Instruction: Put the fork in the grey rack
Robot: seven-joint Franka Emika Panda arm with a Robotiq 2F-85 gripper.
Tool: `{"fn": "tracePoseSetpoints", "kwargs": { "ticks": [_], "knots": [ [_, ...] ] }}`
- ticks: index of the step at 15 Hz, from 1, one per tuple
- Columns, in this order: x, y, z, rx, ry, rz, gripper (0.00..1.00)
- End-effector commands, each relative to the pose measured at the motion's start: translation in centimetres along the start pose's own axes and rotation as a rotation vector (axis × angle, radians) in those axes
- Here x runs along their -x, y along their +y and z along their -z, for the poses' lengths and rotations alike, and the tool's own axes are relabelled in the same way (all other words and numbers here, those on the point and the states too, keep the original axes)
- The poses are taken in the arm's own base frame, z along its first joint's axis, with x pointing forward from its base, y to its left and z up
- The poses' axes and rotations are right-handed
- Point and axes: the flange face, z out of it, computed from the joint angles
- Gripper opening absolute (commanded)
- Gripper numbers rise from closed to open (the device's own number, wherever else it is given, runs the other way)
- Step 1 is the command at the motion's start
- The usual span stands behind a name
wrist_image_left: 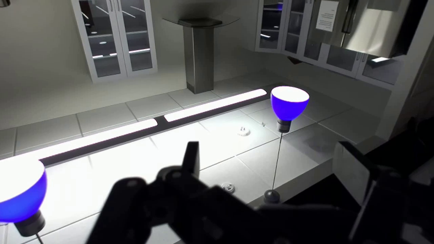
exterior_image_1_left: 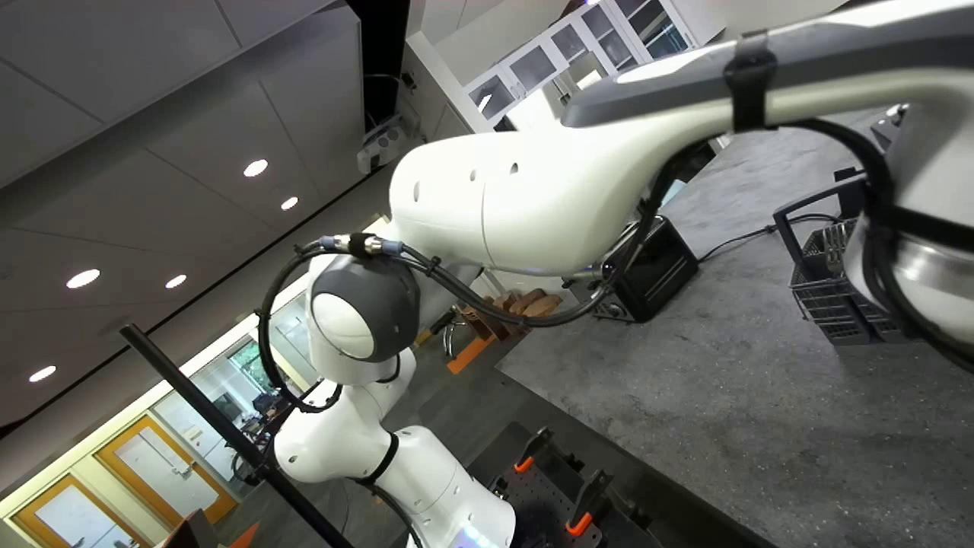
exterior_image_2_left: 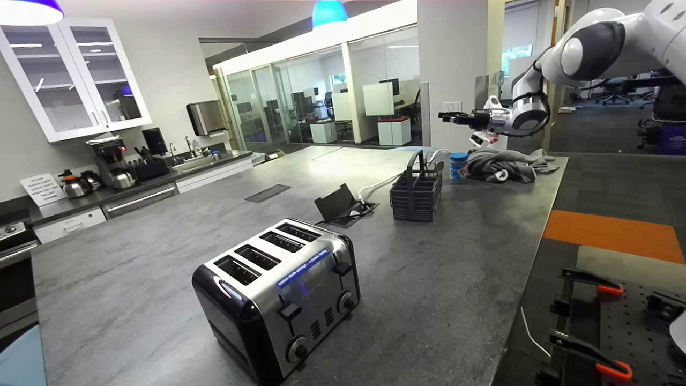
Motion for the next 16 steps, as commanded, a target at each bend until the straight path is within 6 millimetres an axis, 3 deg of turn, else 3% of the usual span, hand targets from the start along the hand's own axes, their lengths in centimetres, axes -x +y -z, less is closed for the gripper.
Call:
{"fn": "tracePoseSetpoints", "kwargs": {
  "ticks": [1, 5, 10, 16],
  "knots": [
    [-5.4, -0.9, -0.9, -0.067, -0.098, -0.08, 1.0],
    [-10.4, -2.0, -3.0, -0.139, -0.282, -0.181, 1.0],
    [-15.9, -3.4, -6.1, -0.169, -0.548, -0.176, 1.0],
    [-18.9, -4.8, -8.3, -0.168, -0.883, -0.118, 1.0]
  ]
}}
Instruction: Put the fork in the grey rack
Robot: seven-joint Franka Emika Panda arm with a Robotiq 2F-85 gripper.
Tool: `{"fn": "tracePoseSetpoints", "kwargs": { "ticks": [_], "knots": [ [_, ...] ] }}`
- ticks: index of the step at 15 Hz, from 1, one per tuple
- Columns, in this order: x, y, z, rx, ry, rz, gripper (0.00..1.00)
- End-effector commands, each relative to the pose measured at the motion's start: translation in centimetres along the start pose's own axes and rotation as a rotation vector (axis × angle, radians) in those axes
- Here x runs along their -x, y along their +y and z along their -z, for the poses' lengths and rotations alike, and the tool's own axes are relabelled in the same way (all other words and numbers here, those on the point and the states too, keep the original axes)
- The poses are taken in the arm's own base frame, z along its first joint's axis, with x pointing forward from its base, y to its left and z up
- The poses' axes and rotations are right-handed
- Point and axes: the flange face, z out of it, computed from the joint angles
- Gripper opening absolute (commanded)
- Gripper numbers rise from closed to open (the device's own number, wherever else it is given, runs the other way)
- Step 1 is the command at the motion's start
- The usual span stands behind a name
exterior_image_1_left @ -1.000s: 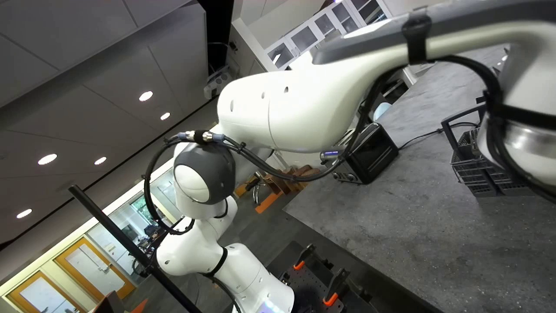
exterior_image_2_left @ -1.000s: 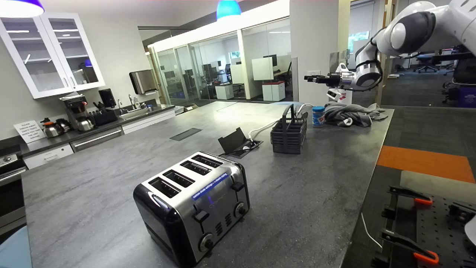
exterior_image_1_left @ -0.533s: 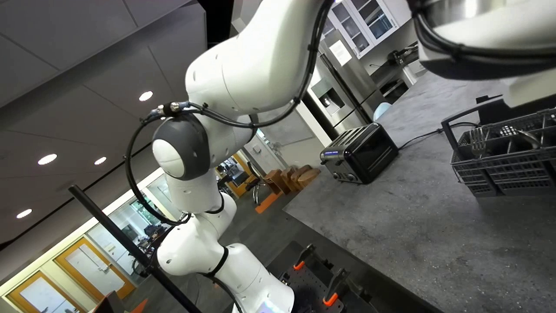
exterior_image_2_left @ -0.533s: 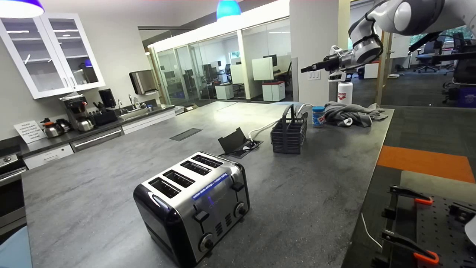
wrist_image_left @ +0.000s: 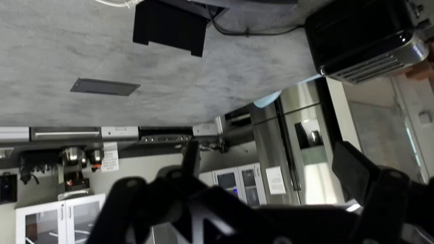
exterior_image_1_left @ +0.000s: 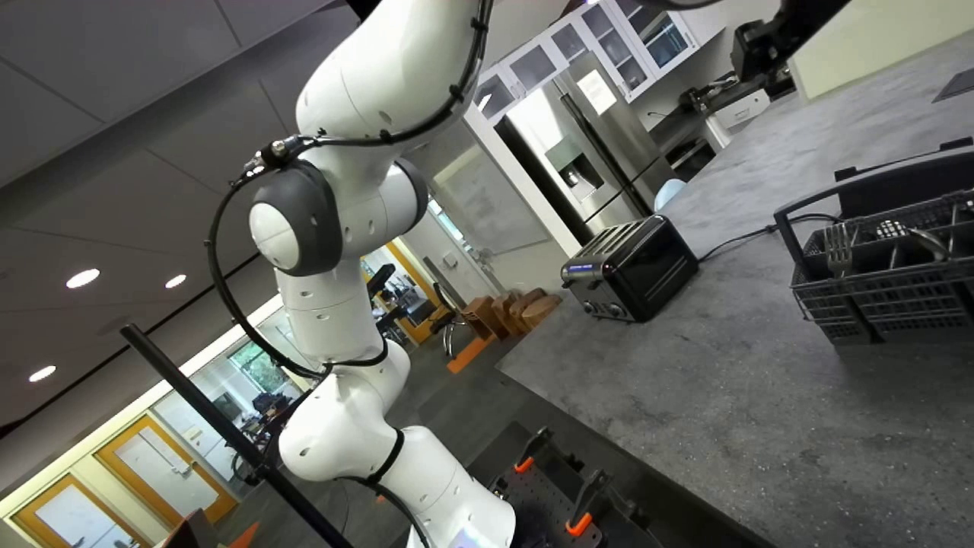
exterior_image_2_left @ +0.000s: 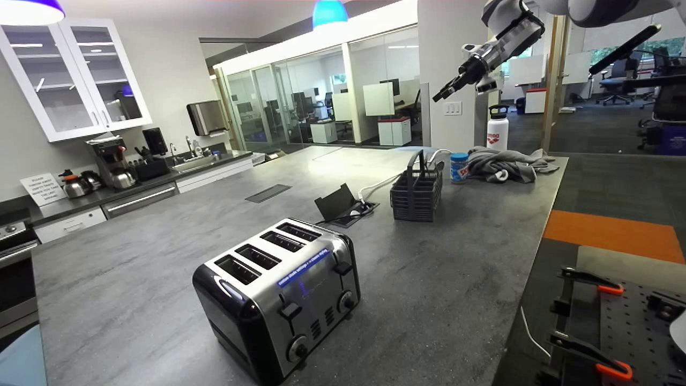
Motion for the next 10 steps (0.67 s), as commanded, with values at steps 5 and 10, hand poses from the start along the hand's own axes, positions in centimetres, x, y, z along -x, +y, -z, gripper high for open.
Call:
{"fn": "tracePoseSetpoints", "kwargs": {
  "ticks": [5, 10],
  "knots": [
    [-0.89, -0.89, -0.07, 0.014, -0.266, 0.012, 1.0],
    [-0.77, -0.92, 0.01, 0.015, -0.291, 0.013, 1.0]
  ]
}}
